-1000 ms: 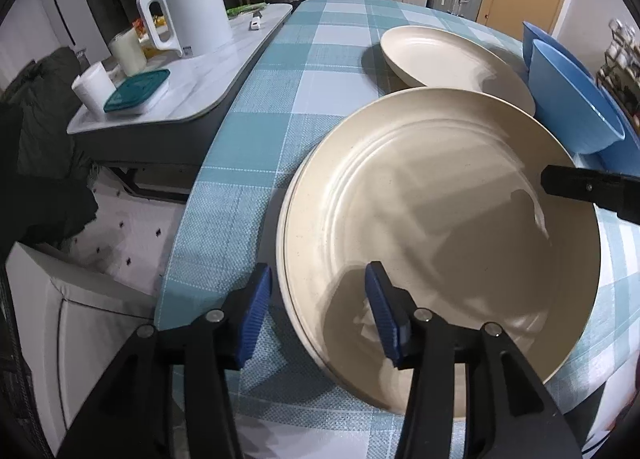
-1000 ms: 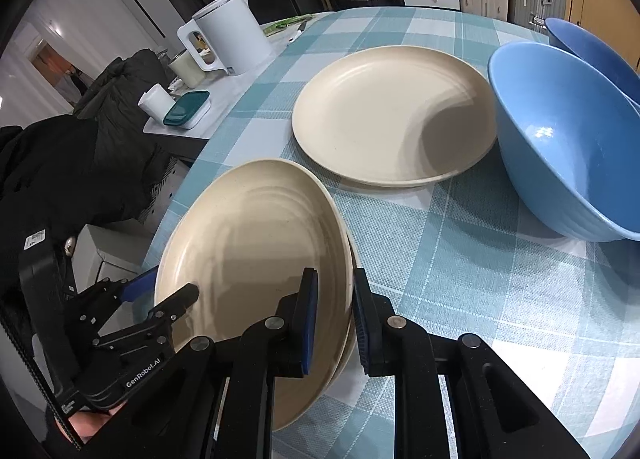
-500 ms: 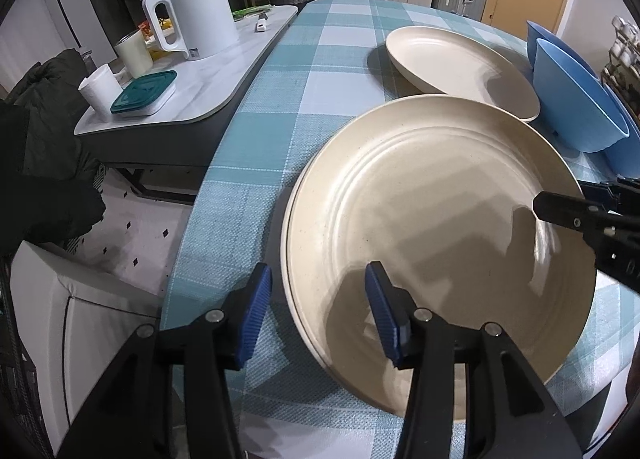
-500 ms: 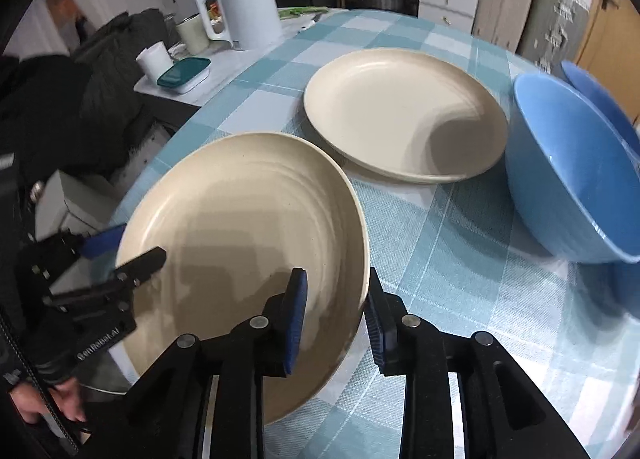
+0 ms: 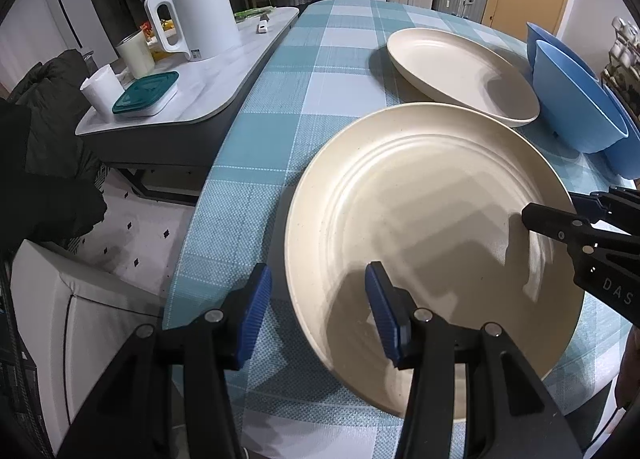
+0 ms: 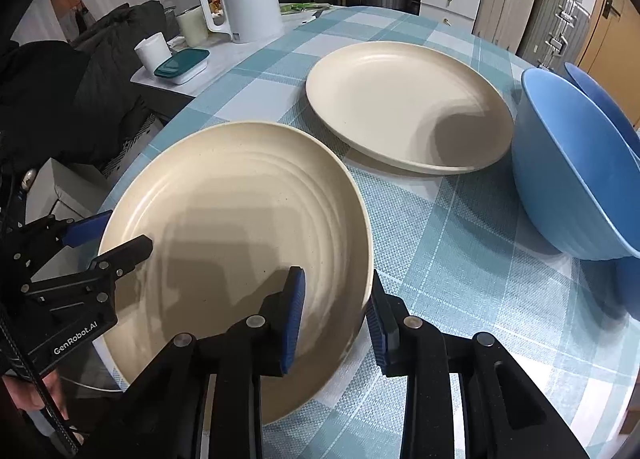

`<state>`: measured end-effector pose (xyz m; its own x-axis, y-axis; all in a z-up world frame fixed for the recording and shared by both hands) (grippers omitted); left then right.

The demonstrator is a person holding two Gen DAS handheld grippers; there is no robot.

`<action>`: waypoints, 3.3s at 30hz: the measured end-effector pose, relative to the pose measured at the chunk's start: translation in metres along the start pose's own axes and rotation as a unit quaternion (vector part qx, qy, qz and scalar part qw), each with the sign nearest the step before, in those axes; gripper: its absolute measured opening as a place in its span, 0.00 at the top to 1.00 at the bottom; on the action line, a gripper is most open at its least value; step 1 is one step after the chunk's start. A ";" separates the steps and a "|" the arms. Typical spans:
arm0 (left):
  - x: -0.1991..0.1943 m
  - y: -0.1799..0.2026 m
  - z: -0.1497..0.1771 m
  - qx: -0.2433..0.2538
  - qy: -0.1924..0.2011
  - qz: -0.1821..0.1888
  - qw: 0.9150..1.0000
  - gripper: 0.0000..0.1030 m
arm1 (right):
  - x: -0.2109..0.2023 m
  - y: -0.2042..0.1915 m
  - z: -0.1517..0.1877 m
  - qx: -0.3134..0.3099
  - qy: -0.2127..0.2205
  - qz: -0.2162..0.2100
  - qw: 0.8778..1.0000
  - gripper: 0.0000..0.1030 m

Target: Organize plates and bowls

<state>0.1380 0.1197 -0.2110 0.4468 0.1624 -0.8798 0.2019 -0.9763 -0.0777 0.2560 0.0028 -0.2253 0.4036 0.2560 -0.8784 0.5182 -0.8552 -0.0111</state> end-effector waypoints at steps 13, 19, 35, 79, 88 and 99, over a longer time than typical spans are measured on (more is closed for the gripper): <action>0.000 0.000 0.003 -0.009 -0.013 0.017 1.000 0.51 | 0.003 0.008 0.003 0.082 -0.006 -0.071 0.994 0.63; -0.003 -0.004 0.004 -0.022 -0.013 0.021 0.999 0.50 | -0.010 0.011 0.001 0.094 0.018 -0.075 0.993 0.63; -0.045 -0.011 -0.001 -0.029 0.052 -0.005 0.998 0.29 | -0.071 0.010 0.007 0.074 0.127 -0.033 0.989 0.54; -0.198 0.137 0.045 0.036 0.249 0.098 0.963 0.00 | -0.321 0.065 0.188 0.181 0.409 0.127 0.885 0.02; -0.197 0.136 0.048 0.032 0.247 0.096 0.964 0.00 | -0.314 0.058 0.196 0.169 0.399 0.141 0.890 0.01; -0.189 0.140 0.052 0.044 0.231 0.092 0.968 0.00 | -0.295 0.048 0.190 0.144 0.394 0.137 0.897 0.01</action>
<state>0.0370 -0.0554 -0.0799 0.8139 0.0110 -0.5809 0.0153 -0.9999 0.0024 0.0185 -0.1999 -0.0575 0.9527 0.1605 -0.2580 0.1476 -0.9867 -0.0688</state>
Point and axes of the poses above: each gripper's, at about its wrist camera, not at the fingertips, and x roughly the way its jaws point, y to its right, z to its underside, the point moved 8 cm from there along x, roughly the way its jaws point, and after that the axes turned 3 degrees about -z, right-handed, at the moved point
